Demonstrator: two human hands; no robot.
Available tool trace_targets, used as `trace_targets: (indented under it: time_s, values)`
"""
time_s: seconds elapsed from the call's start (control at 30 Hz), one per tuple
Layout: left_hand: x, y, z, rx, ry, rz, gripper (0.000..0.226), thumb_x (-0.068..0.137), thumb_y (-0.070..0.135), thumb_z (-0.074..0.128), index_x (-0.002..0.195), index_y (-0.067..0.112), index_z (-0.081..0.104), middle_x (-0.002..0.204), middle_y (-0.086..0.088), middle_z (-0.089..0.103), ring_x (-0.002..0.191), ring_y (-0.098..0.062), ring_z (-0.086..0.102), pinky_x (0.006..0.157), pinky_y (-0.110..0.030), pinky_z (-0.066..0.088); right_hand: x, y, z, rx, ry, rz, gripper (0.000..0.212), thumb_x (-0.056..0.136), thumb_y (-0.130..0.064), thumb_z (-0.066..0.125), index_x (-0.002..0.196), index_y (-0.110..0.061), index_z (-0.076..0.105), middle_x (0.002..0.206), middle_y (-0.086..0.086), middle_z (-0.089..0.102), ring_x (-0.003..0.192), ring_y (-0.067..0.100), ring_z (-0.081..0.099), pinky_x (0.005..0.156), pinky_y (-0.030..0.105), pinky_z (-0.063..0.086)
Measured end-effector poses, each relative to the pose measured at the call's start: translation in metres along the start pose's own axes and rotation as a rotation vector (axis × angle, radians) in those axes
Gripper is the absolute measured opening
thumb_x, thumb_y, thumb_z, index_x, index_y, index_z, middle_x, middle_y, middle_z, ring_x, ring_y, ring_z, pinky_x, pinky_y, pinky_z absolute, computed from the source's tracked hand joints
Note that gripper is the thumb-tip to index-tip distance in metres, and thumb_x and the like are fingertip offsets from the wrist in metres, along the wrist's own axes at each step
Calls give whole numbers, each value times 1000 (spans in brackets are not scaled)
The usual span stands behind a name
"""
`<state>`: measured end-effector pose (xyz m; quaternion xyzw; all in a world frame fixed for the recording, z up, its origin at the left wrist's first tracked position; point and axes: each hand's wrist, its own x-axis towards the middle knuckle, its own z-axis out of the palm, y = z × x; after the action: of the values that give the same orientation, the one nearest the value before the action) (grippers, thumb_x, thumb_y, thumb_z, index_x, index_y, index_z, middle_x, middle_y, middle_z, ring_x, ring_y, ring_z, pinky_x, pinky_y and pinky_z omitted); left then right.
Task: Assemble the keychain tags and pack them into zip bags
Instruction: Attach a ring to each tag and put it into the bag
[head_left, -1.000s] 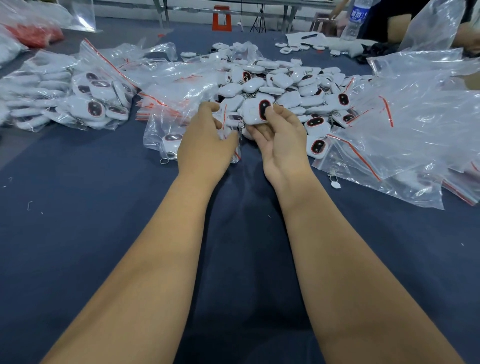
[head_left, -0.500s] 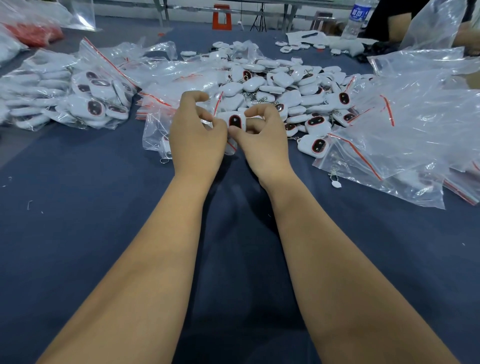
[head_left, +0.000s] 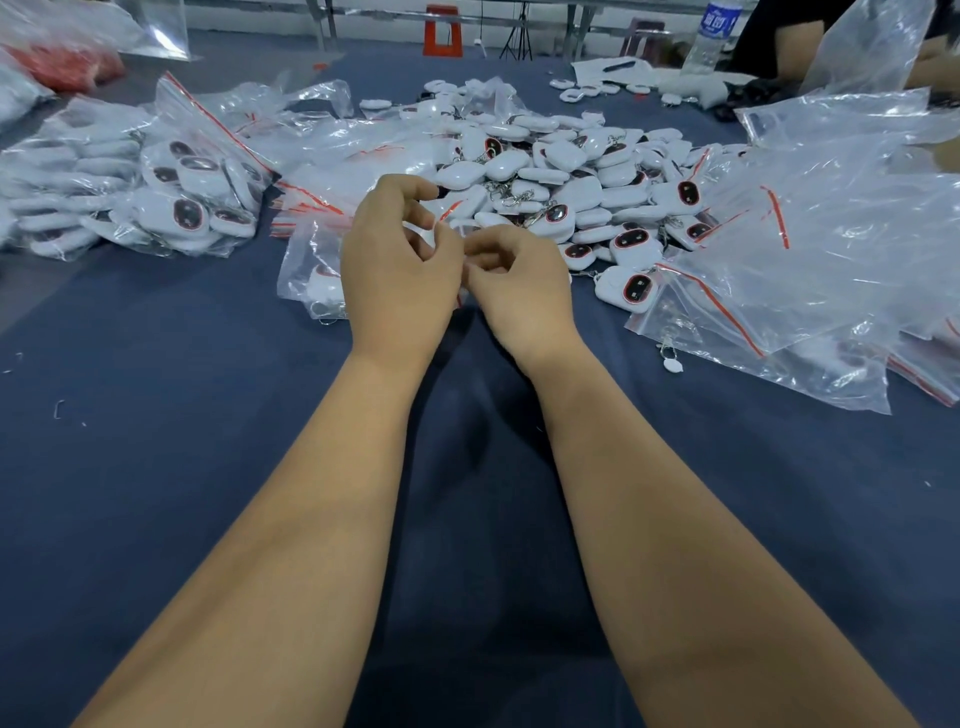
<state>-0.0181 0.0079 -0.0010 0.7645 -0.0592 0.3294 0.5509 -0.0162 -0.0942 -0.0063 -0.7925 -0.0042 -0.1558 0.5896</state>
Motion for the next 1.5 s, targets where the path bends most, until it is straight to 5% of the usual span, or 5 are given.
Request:
trace_targets:
  time_s: [0.33,0.53,0.9,1.27,1.5]
  values:
    - [-1,-4,4,48,-66,103,24,80,11,53,100,19,60,93,6,57,72,-5,48,70,-17,43,3,4,7,-575,-279,-47,28,94,-13,38,113,-14,58,82,-8,34,92,17,23,86,31,23]
    - [5,-12,6,205,-199,-37,22,87,6,50,91,21,65,100,3,63,87,-15,57,76,-28,44,1,-5,5,-554,-128,-217,27,82,0,48,74,-15,68,96,5,61,99,29,54,85,41,44]
    - [7,-22,3,390,-224,-129,18,85,6,54,95,14,66,92,0,62,83,-17,55,65,-26,35,0,-1,-10,-732,138,83,57,82,-6,54,136,-24,51,133,9,51,125,30,42,105,35,35]
    - [6,-13,3,264,-315,-239,45,81,-7,42,103,14,75,93,-5,67,86,-23,60,74,-28,47,7,-4,-11,278,237,216,33,85,-4,55,113,-21,62,96,-11,61,71,6,55,60,15,43]
    - [7,-10,2,157,-305,-310,37,85,1,46,103,17,75,86,-10,70,97,-33,66,72,-26,45,2,-7,-9,401,154,150,25,79,8,66,94,-12,65,81,2,65,74,13,59,71,28,54]
